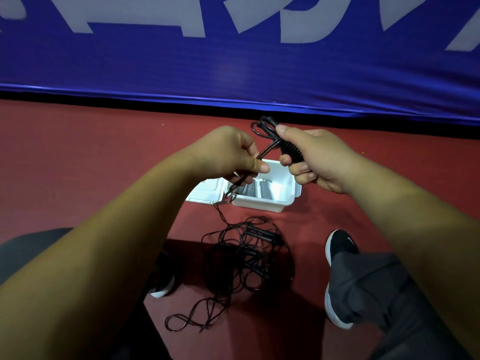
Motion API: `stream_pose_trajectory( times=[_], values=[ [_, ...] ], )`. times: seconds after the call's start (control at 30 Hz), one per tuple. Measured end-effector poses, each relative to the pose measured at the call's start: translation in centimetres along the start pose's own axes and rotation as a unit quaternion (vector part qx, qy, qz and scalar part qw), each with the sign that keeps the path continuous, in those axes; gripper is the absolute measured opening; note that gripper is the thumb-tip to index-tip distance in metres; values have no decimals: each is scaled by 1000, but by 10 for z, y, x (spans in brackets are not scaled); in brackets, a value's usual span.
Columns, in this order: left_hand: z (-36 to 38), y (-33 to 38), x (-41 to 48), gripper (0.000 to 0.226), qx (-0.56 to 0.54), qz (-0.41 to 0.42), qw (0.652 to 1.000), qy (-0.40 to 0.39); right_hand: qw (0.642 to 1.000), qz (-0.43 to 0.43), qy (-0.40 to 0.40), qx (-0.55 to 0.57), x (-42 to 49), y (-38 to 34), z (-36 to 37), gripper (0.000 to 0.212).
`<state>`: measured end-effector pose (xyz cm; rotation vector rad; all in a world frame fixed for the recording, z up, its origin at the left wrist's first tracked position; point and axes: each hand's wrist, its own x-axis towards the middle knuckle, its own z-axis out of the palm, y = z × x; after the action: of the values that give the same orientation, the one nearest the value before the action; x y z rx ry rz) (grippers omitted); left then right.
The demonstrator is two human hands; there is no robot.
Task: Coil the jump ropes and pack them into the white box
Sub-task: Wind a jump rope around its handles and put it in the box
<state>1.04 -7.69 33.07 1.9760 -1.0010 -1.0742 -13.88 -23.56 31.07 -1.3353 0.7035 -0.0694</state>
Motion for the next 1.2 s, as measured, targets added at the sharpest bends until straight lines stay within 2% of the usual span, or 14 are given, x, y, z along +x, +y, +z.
stream_pose_trajectory(
  times=[0.13,0.27,0.33,0.43,0.5,0.6,0.77,0.9,1.2],
  values=[
    [5,0,1,32,9,-8,1000,-3,1000,0,10,23,1,0,1,31],
    [10,-4,2,34,-55,-11,996,-63,998,-1,24,60,1,-2,1,25],
    [10,-7,5,22,-97,-8,992,-84,997,-4,30,70,1,-3,1,22],
    [5,-17,7,7,-91,11,985,-144,996,-5,46,82,1,-4,1,22],
    [1,-21,6,15,-61,25,982,-179,996,-2,40,86,0,-4,1,22],
    [1,-22,5,15,-11,28,985,-167,997,9,16,78,-1,-3,3,22],
    [6,-27,12,11,49,-19,993,-107,995,20,-19,98,-4,-2,9,20],
    [8,-26,11,13,40,-35,993,-105,992,14,-30,118,-4,-3,8,17],
    [-4,-31,7,17,-19,-19,991,-134,994,2,28,106,2,-4,5,19]
  ],
)
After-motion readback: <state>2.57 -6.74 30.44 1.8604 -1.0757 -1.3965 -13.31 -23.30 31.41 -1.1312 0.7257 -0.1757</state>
